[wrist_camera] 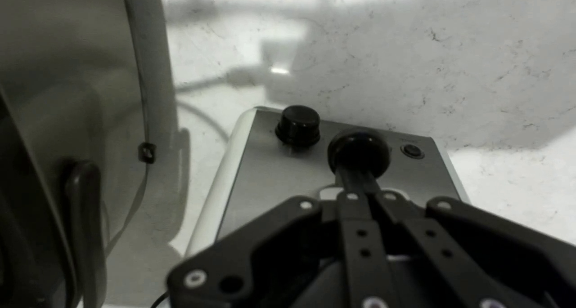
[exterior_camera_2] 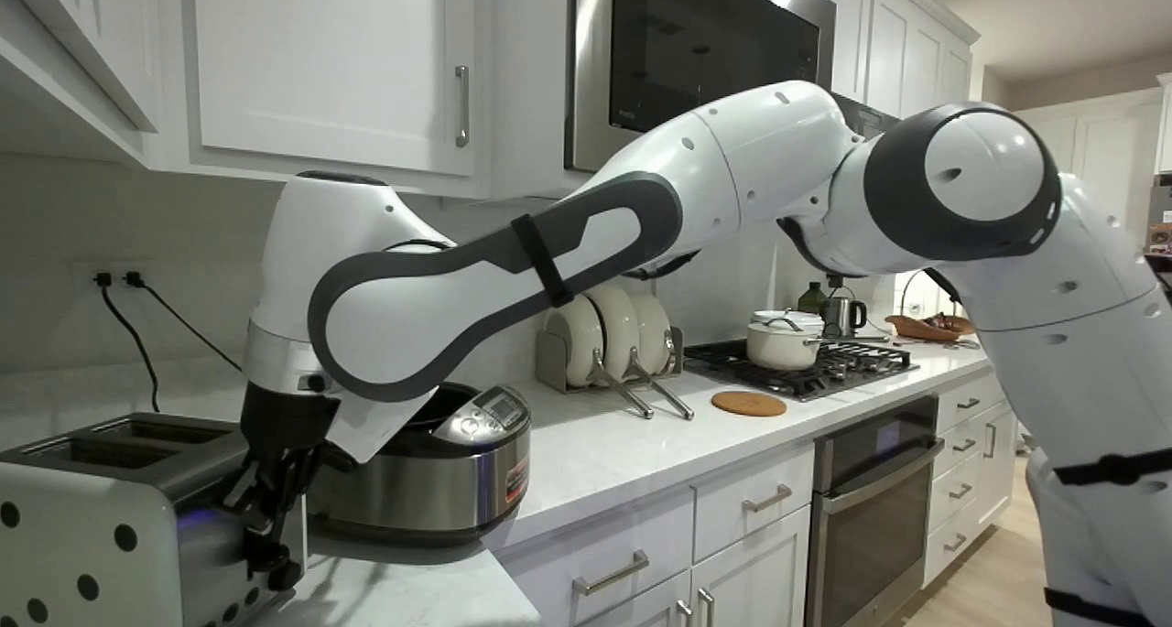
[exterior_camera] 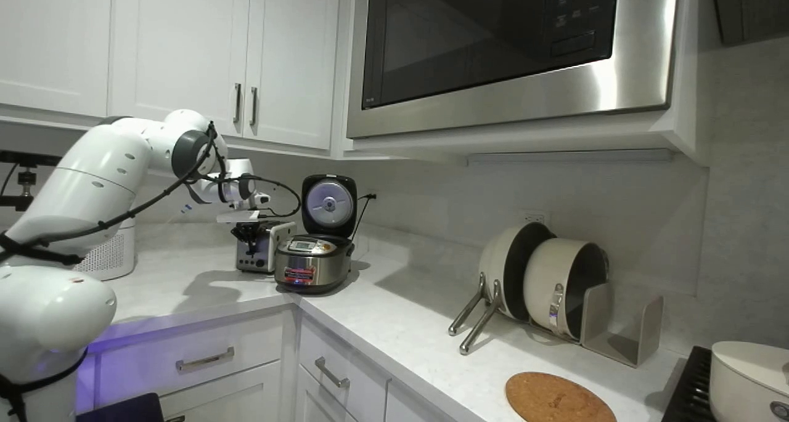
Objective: Push down the toaster lever
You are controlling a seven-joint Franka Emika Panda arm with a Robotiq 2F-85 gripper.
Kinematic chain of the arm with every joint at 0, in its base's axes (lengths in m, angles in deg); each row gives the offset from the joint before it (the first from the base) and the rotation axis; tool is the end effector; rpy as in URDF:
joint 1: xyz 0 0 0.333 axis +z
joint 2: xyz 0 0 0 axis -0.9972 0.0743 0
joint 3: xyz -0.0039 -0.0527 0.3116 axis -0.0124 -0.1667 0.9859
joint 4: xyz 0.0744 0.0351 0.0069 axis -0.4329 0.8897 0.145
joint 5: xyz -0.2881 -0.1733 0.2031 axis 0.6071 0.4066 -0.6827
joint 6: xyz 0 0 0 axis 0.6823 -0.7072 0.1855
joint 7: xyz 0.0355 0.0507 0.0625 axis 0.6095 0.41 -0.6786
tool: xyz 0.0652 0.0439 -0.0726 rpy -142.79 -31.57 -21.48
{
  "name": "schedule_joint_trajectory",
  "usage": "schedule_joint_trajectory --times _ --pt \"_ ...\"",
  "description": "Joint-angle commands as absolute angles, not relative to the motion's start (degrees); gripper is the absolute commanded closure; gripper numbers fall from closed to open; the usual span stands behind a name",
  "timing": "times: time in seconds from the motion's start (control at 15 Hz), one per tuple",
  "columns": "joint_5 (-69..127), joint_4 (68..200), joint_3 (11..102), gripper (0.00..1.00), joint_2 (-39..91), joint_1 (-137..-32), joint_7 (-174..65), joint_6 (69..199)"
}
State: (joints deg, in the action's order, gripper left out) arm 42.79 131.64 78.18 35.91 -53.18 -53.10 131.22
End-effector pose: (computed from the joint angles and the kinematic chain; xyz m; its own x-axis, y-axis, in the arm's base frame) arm 0.4783 0.5201 0.4159 0.5927 0.7510 0.2909 0.7632 -0.6391 0.0949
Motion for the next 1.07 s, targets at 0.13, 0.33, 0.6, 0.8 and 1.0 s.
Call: schedule_joint_trajectory --times 0.13,0.33,0.6,0.8,1.0 --pt "40.9 130.4 77.6 1.00 38.5 -52.4 -53.3 129.1" --pt "40.8 130.2 77.6 1.00 38.5 -52.3 -53.4 129.0" --pt "40.6 130.2 77.7 1.00 38.6 -52.4 -53.4 128.9" --pt "40.4 130.4 77.6 1.00 38.9 -52.4 -53.3 128.7" --pt "40.0 130.4 77.5 1.00 39.3 -52.4 -53.1 128.4"
